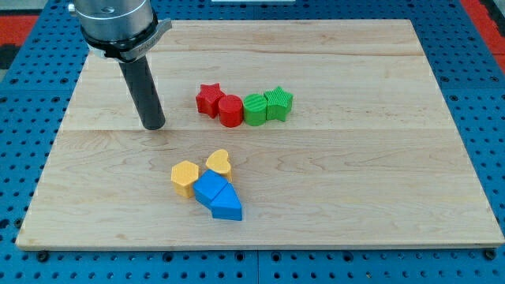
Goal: Point your arm at the red circle
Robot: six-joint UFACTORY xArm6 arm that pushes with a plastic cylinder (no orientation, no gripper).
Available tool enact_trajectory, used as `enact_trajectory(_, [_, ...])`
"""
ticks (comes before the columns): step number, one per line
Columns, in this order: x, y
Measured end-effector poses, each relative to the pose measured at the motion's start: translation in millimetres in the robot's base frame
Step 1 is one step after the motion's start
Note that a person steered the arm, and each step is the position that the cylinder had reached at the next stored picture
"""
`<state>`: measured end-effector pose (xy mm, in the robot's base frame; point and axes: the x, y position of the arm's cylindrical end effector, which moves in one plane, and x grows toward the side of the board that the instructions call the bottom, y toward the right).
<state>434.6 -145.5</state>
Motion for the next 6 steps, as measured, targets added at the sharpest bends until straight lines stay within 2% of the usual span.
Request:
enact_trajectory(4, [8, 86])
enact_trajectory(6, [3, 108])
